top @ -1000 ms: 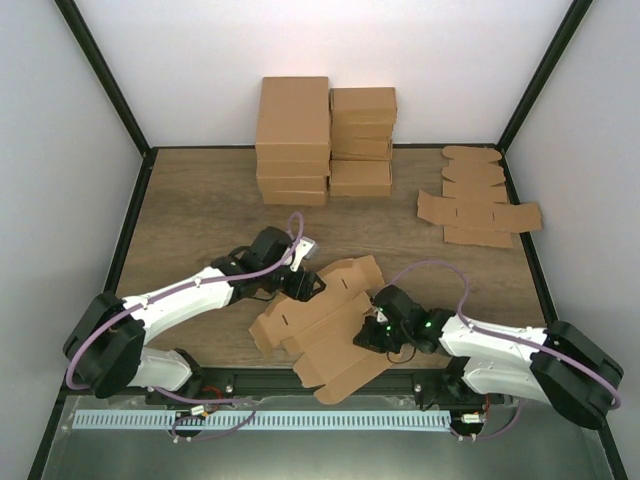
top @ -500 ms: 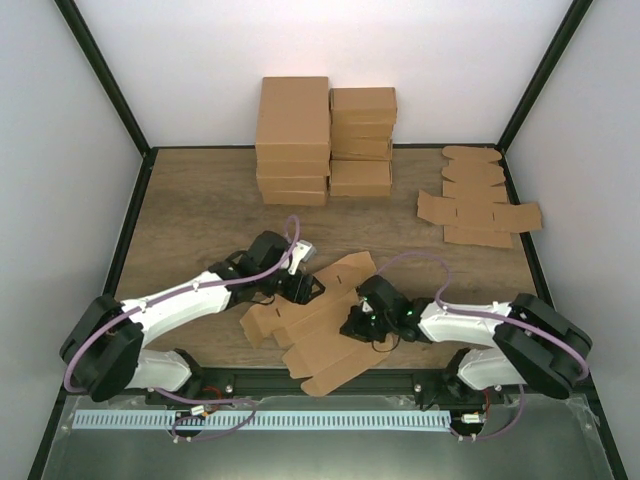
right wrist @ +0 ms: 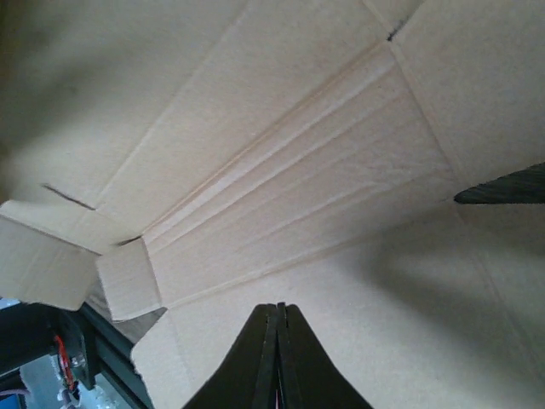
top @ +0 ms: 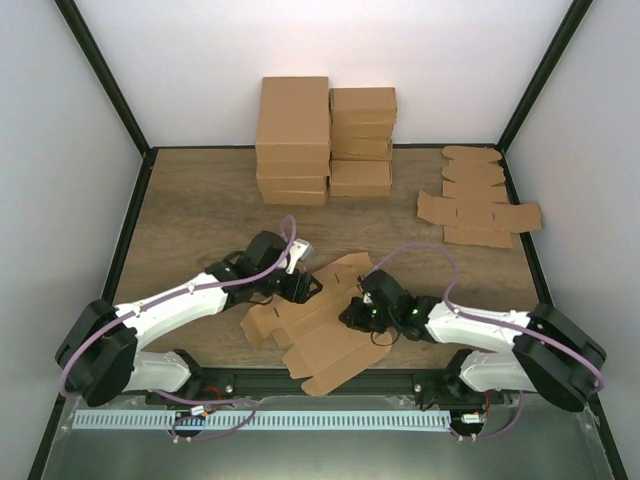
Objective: Fold the paper box
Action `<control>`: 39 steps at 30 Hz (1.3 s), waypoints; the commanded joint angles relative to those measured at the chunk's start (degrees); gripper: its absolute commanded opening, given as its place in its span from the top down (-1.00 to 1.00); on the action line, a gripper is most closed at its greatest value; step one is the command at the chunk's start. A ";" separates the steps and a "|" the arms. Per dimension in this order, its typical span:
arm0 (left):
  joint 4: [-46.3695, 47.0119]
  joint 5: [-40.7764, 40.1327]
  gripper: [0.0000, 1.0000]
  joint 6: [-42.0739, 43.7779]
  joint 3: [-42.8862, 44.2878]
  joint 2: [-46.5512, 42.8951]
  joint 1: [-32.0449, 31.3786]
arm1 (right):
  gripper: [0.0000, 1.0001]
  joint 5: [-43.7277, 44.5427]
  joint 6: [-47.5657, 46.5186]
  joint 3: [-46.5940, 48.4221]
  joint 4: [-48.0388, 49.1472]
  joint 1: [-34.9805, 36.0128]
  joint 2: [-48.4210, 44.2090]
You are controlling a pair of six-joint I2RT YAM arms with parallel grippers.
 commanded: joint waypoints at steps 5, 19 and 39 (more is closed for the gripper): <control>-0.97 -1.14 -0.21 -0.47 -0.55 -1.46 -0.38 | 0.83 2.34 1.83 -1.95 -0.48 -0.16 -8.54; -0.83 -1.46 -0.20 -0.55 -0.86 -1.64 -0.38 | 0.51 6.67 9.52 -0.69 4.14 -0.16 -17.61; 0.52 -0.79 0.01 -0.50 -2.56 -2.21 -0.35 | 0.32 10.37 20.74 11.35 6.65 -0.16 -1.21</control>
